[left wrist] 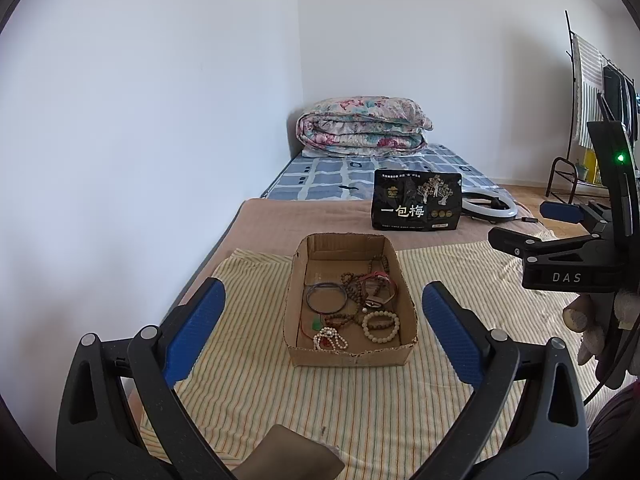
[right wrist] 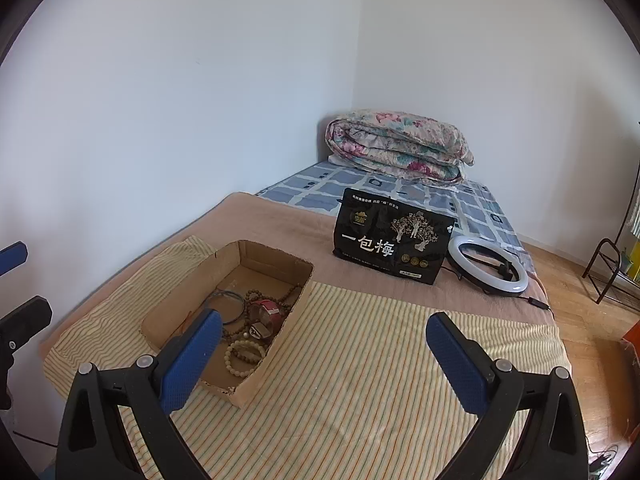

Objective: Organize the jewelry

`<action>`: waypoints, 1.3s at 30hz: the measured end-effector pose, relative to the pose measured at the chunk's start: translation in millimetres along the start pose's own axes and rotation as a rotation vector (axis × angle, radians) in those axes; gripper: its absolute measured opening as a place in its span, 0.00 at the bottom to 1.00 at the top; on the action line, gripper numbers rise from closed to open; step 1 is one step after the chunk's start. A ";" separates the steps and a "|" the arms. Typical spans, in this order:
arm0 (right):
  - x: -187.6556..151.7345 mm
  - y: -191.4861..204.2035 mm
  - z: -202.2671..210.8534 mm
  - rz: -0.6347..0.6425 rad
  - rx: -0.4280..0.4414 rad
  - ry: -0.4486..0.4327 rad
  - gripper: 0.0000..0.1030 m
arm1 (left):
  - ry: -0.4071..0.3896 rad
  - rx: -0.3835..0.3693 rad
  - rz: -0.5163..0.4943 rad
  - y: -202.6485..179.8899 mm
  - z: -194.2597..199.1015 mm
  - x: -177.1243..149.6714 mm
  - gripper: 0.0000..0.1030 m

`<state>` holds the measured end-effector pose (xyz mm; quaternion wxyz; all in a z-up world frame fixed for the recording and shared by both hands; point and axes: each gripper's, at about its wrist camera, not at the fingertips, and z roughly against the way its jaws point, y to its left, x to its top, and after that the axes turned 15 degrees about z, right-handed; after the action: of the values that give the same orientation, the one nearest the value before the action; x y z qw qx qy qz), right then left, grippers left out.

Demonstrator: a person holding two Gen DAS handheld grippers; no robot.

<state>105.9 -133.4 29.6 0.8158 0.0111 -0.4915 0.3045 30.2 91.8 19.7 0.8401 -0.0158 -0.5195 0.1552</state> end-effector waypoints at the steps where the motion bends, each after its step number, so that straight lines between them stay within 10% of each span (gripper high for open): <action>1: 0.1 0.0 0.0 0.001 0.001 0.000 1.00 | 0.000 0.000 0.000 0.2 -0.2 0.1 0.98; 39: -5.1 -0.7 -0.3 -0.005 0.004 0.005 1.00 | 0.001 0.000 -0.002 -3.8 1.8 -1.1 0.98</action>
<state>104.8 -136.3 25.6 0.8178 0.0130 -0.4888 0.3034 29.1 87.6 20.3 0.8405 -0.0154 -0.5190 0.1544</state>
